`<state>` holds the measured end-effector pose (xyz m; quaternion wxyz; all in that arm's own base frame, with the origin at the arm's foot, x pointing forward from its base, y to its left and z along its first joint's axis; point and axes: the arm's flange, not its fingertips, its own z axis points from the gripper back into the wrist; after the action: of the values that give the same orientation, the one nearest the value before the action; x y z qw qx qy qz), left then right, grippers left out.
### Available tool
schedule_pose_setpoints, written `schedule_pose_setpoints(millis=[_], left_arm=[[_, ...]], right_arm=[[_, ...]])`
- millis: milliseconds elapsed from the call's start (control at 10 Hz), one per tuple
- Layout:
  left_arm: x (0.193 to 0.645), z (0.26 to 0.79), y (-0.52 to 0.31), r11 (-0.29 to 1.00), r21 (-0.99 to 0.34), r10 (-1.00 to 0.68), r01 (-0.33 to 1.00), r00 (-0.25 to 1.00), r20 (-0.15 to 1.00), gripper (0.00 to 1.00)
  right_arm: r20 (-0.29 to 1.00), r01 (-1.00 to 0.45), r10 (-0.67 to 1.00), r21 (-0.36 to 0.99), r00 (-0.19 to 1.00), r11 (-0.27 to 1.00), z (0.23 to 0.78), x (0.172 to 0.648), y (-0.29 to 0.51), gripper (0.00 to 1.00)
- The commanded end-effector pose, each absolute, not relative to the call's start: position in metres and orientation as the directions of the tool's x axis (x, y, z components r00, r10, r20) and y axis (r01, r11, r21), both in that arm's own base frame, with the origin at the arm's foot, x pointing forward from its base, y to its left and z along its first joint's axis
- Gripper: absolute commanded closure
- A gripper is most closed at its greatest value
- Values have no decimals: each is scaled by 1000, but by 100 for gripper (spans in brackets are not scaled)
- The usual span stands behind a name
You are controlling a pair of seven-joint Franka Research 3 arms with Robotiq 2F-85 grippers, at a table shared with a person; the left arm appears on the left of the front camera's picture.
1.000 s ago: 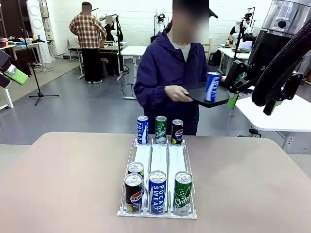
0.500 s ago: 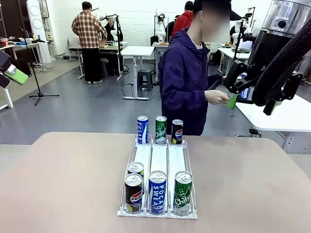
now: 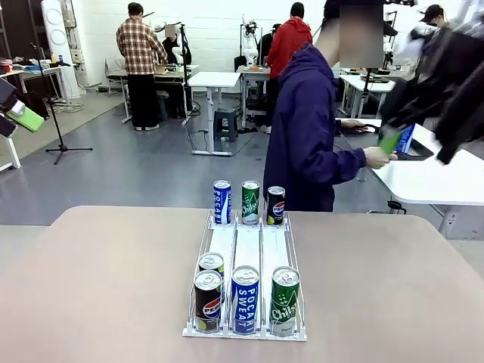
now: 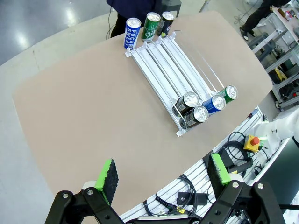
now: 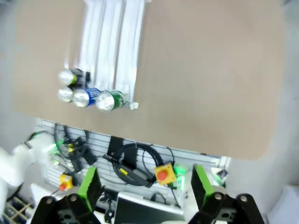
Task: Retrieve and hand over the desired beverage to the person.
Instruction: Place the picked can on the Handle tray extended by the person.
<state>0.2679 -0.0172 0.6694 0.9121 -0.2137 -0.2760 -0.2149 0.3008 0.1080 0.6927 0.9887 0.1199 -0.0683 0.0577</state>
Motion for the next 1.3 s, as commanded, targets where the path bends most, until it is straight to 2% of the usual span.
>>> schedule_pose_setpoints(millis=[0, 400, 700, 1000, 1200], left_arm=[[268, 669, -15, 813, -264, -286, 519, 751, 595, 0], [268, 669, -15, 813, -264, -286, 519, 751, 595, 0], [268, 669, -15, 813, -264, -286, 519, 751, 595, 0], [268, 669, -15, 813, -264, -286, 519, 751, 595, 0], [268, 669, -15, 813, -264, -286, 519, 751, 595, 0]], right_arm=[[217, -310, 237, 421, 947, 852, 706, 279, 29, 0], [367, -388, 212, 516, 906, 763, 691, 286, -71, 0], [404, -373, 189, 446, 895, 813, 667, 271, -68, 0], [430, -375, 178, 435, 885, 819, 661, 259, -69, 0], [396, -366, 189, 438, 899, 821, 670, 262, -71, 0]])
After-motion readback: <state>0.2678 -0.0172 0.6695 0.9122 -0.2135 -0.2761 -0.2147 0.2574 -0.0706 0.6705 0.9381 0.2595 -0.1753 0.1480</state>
